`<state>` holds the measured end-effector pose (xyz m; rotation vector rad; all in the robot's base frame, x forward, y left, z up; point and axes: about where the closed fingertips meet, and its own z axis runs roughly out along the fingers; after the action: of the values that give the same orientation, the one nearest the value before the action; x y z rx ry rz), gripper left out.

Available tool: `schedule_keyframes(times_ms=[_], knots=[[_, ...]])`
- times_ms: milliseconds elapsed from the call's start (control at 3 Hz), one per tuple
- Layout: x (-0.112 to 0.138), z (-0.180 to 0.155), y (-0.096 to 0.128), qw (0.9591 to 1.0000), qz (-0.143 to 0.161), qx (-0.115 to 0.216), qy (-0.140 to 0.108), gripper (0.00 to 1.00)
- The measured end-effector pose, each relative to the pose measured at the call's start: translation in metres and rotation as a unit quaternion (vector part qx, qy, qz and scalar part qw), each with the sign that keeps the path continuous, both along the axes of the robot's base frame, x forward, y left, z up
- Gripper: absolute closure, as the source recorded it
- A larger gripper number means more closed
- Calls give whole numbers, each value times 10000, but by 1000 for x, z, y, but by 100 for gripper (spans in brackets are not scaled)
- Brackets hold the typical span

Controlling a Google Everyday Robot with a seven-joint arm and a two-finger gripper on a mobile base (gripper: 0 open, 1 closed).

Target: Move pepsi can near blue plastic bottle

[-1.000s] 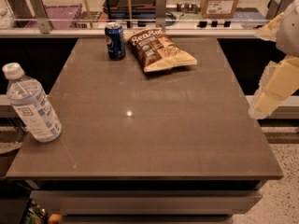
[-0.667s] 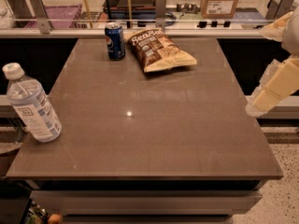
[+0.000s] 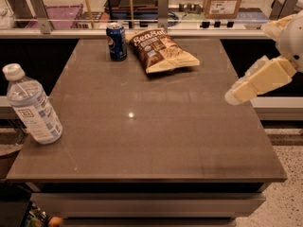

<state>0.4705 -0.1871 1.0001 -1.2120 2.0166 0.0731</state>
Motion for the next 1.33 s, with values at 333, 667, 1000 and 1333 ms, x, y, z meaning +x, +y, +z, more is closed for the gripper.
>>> schedule_keyframes(times_ms=[333, 667, 1000, 1333], knots=[[15, 3, 13, 9986, -362, 276, -266, 0], [28, 7, 31, 9960, -707, 343, -435, 0], [47, 7, 45, 9901, -1085, 664, -592, 0], [68, 5, 52, 9835, -1244, 1044, -794, 0]])
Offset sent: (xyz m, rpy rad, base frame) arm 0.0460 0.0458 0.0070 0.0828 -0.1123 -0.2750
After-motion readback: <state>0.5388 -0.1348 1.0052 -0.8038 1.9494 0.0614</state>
